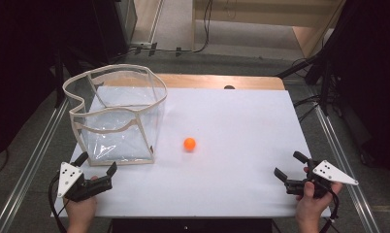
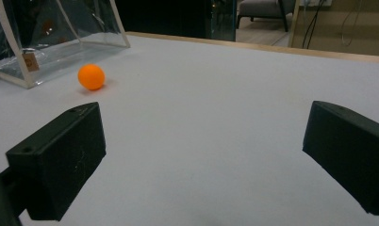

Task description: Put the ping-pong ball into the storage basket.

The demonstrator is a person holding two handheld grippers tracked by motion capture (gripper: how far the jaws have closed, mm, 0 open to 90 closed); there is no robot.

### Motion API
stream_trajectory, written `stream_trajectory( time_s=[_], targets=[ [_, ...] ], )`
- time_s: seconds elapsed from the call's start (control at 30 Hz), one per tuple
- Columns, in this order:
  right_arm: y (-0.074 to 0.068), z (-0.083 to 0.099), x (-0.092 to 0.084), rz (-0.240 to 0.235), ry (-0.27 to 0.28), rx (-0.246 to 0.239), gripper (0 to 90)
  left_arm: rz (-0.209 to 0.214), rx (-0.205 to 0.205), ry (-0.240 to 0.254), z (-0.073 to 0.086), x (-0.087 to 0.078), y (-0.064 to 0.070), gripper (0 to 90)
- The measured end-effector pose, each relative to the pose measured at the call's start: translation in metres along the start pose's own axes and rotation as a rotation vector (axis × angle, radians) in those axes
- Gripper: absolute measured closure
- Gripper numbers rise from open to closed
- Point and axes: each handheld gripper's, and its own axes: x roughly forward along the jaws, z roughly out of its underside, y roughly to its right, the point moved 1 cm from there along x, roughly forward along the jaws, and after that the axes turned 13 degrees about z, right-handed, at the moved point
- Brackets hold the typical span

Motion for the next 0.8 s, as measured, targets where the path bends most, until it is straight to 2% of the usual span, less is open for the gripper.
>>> stream_trajectory(
  time_s=[0.17,0.2,0.3,0.37,0.4,0.47,0.6,0.67,0.7,0.8],
  targets=[
    [-0.005,-0.002,0.002,0.023,-0.033,-0.035,0.0,-0.010,0.010,0.005,0.000,-0.001,0.001,0.0],
    [-0.009,-0.004,0.003,0.029,-0.044,-0.058,0.0,-0.010,0.016,0.003,0.000,0.000,0.002,0.0],
    [-0.013,-0.007,0.003,0.032,-0.052,-0.067,0.0,-0.012,0.023,-0.002,0.000,0.000,0.003,0.0],
    [-0.016,-0.010,0.004,0.014,-0.054,-0.067,0.0,-0.013,0.024,-0.002,0.001,0.000,0.003,0.0],
    [-0.019,-0.014,0.007,-0.009,-0.073,-0.084,0.0,-0.017,0.029,-0.001,0.001,0.000,0.004,0.0],
    [-0.019,-0.015,0.008,-0.016,-0.077,-0.091,0.0,-0.021,0.029,-0.001,0.001,0.000,0.004,0.0],
    [-0.024,-0.026,0.015,-0.066,-0.107,-0.119,0.0,-0.023,0.031,-0.001,0.001,0.000,0.004,0.0],
    [-0.024,-0.028,0.018,-0.071,-0.117,-0.128,0.0,-0.024,0.032,-0.004,0.001,0.000,0.004,0.0],
    [-0.028,-0.032,0.022,-0.079,-0.139,-0.144,0.0,-0.026,0.035,-0.005,0.001,0.001,0.005,0.0],
    [-0.030,-0.035,0.025,-0.088,-0.148,-0.163,0.0,-0.025,0.039,-0.006,0.001,0.001,0.005,0.0]
  ],
)
